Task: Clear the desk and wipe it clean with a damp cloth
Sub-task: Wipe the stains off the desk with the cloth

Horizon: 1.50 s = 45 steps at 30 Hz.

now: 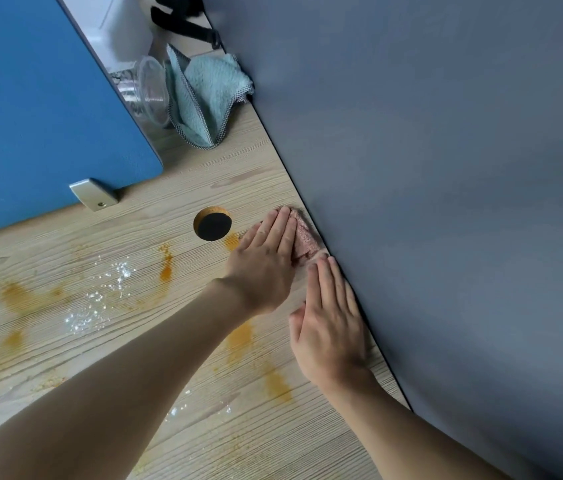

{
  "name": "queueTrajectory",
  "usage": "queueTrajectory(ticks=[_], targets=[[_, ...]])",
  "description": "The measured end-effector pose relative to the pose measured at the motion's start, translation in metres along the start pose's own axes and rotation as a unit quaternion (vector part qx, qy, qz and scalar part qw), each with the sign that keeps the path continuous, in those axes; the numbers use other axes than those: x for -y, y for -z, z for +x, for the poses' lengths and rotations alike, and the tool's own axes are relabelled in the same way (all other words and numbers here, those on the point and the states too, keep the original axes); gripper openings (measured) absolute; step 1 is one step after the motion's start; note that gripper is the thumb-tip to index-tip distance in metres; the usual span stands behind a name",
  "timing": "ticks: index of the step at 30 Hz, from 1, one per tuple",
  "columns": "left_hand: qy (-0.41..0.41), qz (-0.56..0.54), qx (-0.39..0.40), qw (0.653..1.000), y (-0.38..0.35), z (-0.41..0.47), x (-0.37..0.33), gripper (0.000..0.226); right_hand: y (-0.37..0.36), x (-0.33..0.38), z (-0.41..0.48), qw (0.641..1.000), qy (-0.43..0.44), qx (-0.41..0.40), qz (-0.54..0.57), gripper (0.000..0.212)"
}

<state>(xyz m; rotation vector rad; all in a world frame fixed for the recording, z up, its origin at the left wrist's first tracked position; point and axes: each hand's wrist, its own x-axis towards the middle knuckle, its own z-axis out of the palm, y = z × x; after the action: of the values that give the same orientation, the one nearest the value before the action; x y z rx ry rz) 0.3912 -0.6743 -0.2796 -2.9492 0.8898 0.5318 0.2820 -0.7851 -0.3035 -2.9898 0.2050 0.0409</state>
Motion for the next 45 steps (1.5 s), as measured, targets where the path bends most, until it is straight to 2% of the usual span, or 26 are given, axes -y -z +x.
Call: queueTrajectory(ticks=[4,10,16,22,26,28,33,40,45], targets=[[0.012,-0.026,-0.013,1.000,0.007,0.032,-0.008,0.068,0.001,-0.001,0.001,1.000,0.001,0.004,-0.005,0.069],[0.004,0.000,-0.005,1.000,0.001,0.008,0.010,0.064,0.003,0.000,0.000,1.000,0.001,0.005,0.000,0.069],[0.029,-0.033,-0.012,0.999,0.015,0.053,0.004,0.066,0.002,0.000,0.002,1.000,-0.002,0.009,-0.007,0.071],[0.028,-0.027,-0.003,0.999,0.009,0.029,0.022,0.066,0.002,0.001,0.001,1.000,0.000,0.015,-0.010,0.071],[0.055,-0.046,0.011,0.997,0.025,0.066,0.024,0.067,0.000,0.001,0.000,1.000,-0.001,0.014,-0.010,0.071],[0.044,-0.052,0.004,0.998,0.027,0.073,0.027,0.066,0.001,0.000,0.001,1.000,-0.004,0.008,-0.008,0.071],[0.037,-0.039,-0.007,0.999,0.013,0.033,0.039,0.065,0.000,0.001,0.001,1.000,-0.001,0.014,-0.010,0.072],[0.056,-0.061,-0.011,0.996,0.026,0.067,0.045,0.067,0.001,0.000,0.001,1.000,-0.002,0.011,-0.010,0.071],[0.038,-0.041,-0.029,0.998,0.007,0.021,0.053,0.066,-0.001,-0.001,0.000,1.000,0.001,0.011,-0.012,0.072]])
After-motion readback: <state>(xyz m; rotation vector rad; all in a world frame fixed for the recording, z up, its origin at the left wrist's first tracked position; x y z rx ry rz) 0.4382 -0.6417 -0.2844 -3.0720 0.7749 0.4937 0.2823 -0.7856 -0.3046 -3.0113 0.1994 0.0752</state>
